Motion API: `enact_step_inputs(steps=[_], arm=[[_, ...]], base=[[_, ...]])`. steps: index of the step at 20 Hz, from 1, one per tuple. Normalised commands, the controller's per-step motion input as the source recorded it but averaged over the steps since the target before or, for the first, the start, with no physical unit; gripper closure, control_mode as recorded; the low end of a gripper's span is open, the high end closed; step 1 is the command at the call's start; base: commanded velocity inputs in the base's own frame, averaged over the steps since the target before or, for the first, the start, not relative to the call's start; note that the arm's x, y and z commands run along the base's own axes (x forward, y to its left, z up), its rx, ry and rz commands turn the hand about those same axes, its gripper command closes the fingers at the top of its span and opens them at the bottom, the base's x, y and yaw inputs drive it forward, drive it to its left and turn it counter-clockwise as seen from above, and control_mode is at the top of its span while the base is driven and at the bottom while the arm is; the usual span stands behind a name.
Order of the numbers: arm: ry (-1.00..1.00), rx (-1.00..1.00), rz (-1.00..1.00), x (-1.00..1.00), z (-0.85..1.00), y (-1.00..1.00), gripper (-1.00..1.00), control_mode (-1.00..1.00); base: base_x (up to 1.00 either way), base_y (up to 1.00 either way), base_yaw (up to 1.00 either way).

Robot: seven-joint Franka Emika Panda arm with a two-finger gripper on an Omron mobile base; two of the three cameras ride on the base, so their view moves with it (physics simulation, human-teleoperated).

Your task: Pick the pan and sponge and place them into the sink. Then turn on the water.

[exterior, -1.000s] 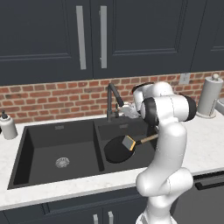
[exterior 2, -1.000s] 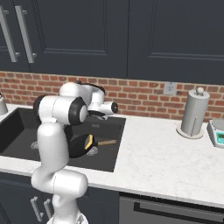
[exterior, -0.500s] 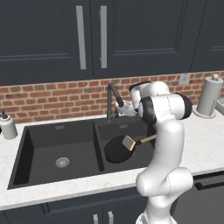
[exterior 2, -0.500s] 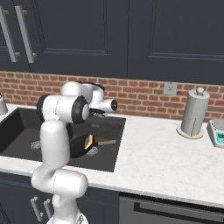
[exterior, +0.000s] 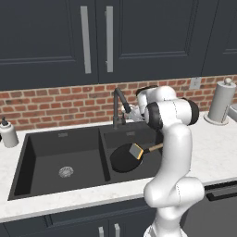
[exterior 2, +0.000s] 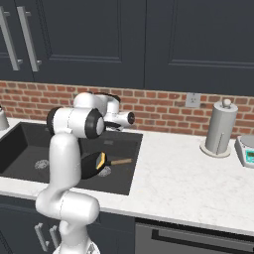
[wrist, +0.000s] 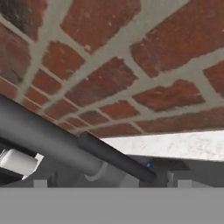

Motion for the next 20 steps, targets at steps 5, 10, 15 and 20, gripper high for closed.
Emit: enact_step_inputs(steps=[5,10,15,20], arm=[[0.0,0.01,0.0,0.11,-0.19,0.0,-1.0,-1.0],[0.0,0.01,0.0,0.07,-0.33,0.0,-1.0,-1.0],[0.0,0.03,0.0,0.1,-0.19,0.0,-1.0,-1.0],[0.0,0.04,0.0,0.23,-0.04,0.0,-1.0,-1.0]], base=[[0.0,0.0,0.0],[0.0,0.0,0.0],[0.0,0.0,0.0],[0.0,0.0,0.0]])
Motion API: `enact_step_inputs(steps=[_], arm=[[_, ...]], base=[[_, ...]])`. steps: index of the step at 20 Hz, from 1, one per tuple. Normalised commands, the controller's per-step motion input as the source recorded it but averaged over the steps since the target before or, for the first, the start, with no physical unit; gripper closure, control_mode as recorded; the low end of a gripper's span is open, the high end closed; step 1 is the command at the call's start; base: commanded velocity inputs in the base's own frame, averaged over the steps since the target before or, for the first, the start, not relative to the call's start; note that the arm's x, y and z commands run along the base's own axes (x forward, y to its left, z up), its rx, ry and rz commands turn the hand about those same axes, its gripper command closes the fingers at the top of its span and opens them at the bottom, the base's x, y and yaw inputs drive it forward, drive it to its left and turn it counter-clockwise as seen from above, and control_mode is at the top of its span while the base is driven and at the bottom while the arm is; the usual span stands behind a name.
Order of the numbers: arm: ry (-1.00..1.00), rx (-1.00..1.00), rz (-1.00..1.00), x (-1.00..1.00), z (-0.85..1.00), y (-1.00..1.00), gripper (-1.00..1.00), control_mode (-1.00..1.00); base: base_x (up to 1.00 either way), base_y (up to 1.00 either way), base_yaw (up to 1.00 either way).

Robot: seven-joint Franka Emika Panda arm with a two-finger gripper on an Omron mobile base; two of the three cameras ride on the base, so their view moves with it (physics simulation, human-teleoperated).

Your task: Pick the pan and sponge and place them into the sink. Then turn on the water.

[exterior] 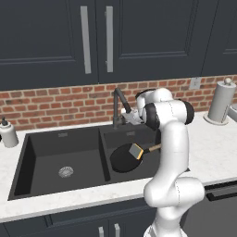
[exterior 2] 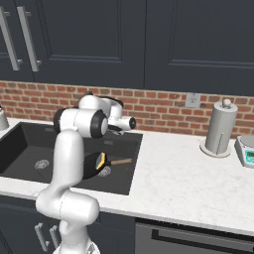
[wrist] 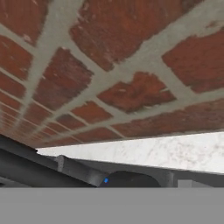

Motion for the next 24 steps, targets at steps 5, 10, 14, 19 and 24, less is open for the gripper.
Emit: enact_step_inputs(steps=[5,10,14,19,24], arm=[[0.0,0.02,0.0,0.22,-0.15,0.0,-1.0,-1.0],[0.0,0.0,0.0,0.06,-0.05,0.0,1.0,-1.0],[0.0,0.0,0.0,0.0,0.0,0.0,1.0,-1.0],[0.0,0.0,0.0,0.0,-0.01,0.0,1.0,-1.0],[0.0,0.02,-0.05,-0.05,-0.01,0.0,1.0,-1.0]], base=[[0.0,0.0,0.0],[0.0,0.0,0.0],[0.0,0.0,0.0],[0.0,0.0,0.0],[0.0,0.0,0.0]])
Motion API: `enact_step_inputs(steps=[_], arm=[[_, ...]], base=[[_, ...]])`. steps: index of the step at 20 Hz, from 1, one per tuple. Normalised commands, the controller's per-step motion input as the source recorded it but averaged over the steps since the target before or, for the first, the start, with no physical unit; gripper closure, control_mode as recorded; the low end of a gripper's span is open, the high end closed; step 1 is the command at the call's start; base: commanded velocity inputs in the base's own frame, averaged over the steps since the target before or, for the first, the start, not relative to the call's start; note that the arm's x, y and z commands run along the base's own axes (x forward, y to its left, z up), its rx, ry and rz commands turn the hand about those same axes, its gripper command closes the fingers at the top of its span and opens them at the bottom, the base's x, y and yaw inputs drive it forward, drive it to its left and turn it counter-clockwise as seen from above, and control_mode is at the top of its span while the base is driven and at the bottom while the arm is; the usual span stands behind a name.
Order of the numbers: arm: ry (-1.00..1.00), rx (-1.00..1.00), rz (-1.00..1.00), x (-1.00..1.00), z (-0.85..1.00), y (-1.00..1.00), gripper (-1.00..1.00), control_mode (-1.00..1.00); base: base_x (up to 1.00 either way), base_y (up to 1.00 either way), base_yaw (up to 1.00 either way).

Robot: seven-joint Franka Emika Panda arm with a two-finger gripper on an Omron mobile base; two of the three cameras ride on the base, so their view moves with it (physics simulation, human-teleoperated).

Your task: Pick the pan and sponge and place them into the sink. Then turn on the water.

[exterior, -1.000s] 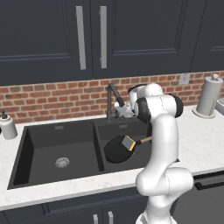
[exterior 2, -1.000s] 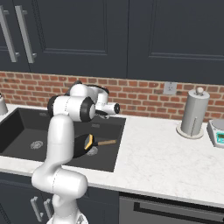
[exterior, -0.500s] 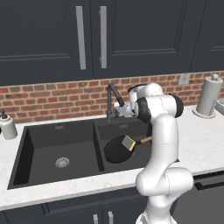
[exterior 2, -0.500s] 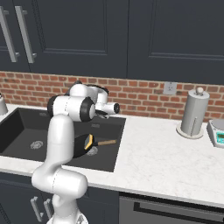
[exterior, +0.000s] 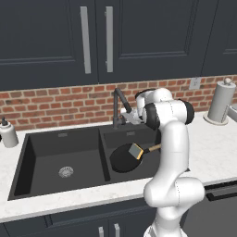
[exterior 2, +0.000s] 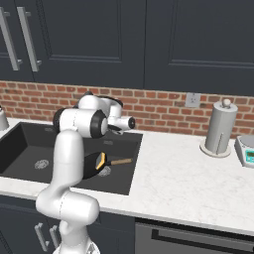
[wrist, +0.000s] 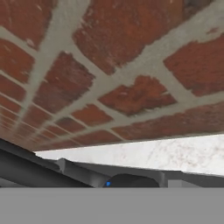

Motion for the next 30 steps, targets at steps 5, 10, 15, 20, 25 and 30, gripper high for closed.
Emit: enact_step_inputs(steps=[5,10,15,20,25,30], arm=[[0.0,0.1,-0.14,-0.07,0.0,-0.1,1.0,-1.0],[0.01,0.16,-0.16,-0.03,0.0,-0.14,1.0,-1.0],[0.05,0.19,-0.1,0.0,0.0,-0.11,1.0,-1.0],[0.17,0.19,-0.01,0.0,0.0,-0.1,1.0,-1.0],[0.22,0.19,0.0,0.01,0.0,-0.18,1.0,-1.0],[0.09,0.21,0.0,0.0,-0.01,-0.17,1.0,-1.0]], base=[[0.0,0.0,0.0],[0.0,0.0,0.0],[0.0,0.0,0.0],[0.0,0.0,0.0],[0.0,0.0,0.0],[0.0,0.0,0.0]])
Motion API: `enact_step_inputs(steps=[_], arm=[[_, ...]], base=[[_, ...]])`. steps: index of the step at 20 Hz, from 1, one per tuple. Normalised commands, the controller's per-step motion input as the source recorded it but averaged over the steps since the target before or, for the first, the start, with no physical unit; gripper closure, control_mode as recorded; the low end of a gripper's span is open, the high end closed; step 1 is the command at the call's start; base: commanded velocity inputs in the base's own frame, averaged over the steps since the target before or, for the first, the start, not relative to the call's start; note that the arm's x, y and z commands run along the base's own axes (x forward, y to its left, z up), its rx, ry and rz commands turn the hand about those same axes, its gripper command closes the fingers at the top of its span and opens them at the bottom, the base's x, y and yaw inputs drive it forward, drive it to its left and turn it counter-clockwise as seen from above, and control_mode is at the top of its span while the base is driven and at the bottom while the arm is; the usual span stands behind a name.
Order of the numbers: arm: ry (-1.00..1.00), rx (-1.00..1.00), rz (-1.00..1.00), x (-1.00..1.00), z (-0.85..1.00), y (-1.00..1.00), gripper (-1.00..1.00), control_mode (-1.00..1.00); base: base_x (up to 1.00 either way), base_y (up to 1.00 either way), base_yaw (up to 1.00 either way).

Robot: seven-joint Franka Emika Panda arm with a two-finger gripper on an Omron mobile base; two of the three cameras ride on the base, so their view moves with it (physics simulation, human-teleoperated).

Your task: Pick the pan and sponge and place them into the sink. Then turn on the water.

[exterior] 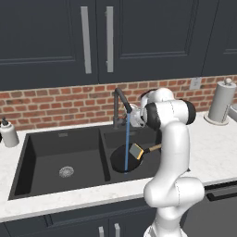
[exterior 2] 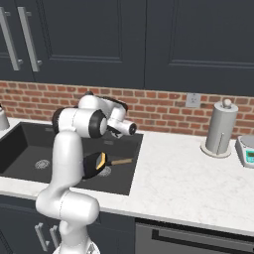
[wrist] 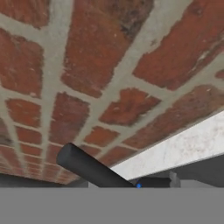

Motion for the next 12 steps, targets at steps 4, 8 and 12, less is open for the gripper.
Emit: enact_step_inputs(steps=[4,8,12], arm=[[0.01,0.15,-0.01,0.0,-0.08,-0.13,1.0,-1.0],[0.0,0.03,-0.01,0.0,-0.19,-0.01,1.0,-1.0],[0.01,0.0,0.0,0.0,-0.01,0.0,1.0,-1.0]], base=[[0.0,0.0,0.0],[0.0,0.0,0.0],[0.0,0.0,0.0]])
